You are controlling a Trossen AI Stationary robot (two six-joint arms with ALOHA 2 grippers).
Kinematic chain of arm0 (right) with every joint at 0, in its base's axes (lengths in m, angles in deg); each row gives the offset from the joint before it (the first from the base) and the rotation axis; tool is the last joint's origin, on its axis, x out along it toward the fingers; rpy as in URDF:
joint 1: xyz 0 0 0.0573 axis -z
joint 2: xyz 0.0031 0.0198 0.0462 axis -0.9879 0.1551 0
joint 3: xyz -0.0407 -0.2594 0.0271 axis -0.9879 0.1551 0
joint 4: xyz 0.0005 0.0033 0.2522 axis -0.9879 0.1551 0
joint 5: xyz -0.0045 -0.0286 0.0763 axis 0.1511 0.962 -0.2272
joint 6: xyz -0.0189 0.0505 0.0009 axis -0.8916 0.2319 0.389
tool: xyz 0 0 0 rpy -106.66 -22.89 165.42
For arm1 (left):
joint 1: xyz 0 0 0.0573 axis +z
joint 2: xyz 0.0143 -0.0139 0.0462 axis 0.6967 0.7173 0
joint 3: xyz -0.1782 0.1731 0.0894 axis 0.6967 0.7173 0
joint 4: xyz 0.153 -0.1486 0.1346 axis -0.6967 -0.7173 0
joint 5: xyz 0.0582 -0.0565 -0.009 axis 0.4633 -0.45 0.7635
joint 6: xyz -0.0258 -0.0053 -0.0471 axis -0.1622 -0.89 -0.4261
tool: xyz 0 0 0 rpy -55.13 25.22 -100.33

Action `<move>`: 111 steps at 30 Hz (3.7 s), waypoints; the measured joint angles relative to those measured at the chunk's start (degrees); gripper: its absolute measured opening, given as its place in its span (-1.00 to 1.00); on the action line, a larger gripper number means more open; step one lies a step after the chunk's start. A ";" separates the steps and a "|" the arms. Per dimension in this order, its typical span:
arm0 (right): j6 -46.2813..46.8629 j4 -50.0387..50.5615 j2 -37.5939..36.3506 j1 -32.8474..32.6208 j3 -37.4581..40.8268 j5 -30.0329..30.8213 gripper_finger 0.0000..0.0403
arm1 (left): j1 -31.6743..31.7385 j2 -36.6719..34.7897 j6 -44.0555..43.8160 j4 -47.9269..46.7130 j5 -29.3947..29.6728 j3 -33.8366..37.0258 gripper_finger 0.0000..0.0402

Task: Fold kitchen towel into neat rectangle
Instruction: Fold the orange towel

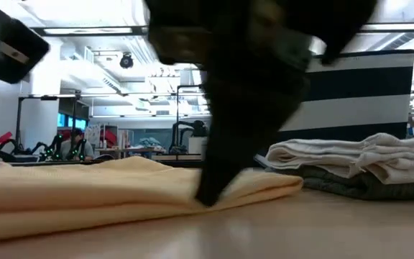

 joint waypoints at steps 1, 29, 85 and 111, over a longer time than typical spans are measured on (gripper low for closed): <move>-0.25 -0.86 1.15 -0.06 -1.95 -0.20 -1.00 | -0.56 -1.07 -0.69 -0.84 0.07 0.01 -0.60; -18.67 9.72 -3.00 -3.51 -16.01 19.83 -1.00 | -10.83 14.76 -2.16 5.25 -2.76 -3.24 -0.03; 3.13 15.59 -7.46 -7.27 -2.79 18.78 -0.96 | -11.12 35.32 -7.68 -11.99 3.41 -22.58 -0.91; -39.10 4.60 -0.72 -1.89 -2.44 10.66 -0.13 | -11.33 28.19 -18.35 -18.03 -1.14 -20.09 -0.92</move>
